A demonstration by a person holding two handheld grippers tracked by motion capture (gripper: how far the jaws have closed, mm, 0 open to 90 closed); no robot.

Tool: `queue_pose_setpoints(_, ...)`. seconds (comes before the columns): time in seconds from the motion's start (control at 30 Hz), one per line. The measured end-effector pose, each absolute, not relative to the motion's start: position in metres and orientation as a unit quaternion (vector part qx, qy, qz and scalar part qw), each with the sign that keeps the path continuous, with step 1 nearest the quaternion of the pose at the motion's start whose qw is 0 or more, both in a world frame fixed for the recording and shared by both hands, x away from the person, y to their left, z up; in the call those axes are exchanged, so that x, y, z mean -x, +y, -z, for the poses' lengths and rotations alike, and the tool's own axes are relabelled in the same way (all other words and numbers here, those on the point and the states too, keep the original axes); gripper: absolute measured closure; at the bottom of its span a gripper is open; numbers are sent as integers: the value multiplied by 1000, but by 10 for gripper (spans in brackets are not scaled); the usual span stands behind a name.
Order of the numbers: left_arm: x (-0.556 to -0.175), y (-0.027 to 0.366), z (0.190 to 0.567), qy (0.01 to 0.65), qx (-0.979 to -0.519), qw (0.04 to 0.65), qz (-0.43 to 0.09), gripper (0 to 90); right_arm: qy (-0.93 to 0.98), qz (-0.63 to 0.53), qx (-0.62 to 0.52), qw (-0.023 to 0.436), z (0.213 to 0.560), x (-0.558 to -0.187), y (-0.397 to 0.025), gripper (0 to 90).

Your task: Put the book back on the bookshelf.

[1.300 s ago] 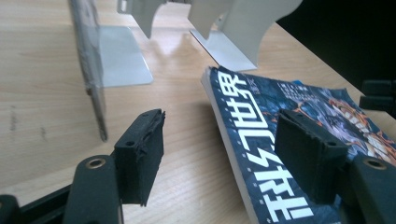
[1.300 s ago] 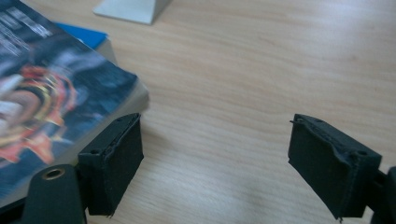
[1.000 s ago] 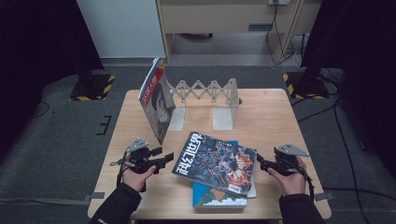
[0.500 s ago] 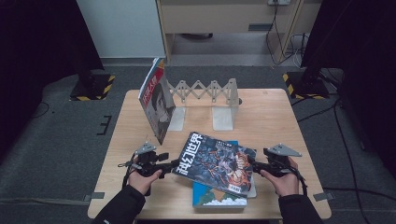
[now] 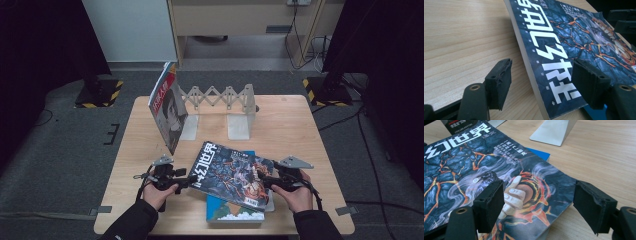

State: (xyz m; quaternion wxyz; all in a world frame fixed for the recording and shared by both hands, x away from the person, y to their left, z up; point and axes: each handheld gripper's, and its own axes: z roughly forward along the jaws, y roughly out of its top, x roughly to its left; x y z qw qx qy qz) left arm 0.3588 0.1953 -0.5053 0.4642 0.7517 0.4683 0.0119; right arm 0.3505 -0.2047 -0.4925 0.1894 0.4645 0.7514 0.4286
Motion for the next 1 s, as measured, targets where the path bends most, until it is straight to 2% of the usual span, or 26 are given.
queue_pose_setpoints(0.67, -370, 188, 520, 475, -737, 476, 68, 298, 758, -419, -469, 175, 499, -352, -199, 250)
queue_pose_setpoints(0.8, -371, 184, 522, 476, -730, 481, 97, 322, 755, -422, -471, 173, 500, -352, -199, 249)
queue_pose_setpoints(1.0, -370, 187, 519, 477, -729, 481, 97, 393, 753, -422, -474, 173, 500, -352, -198, 249)
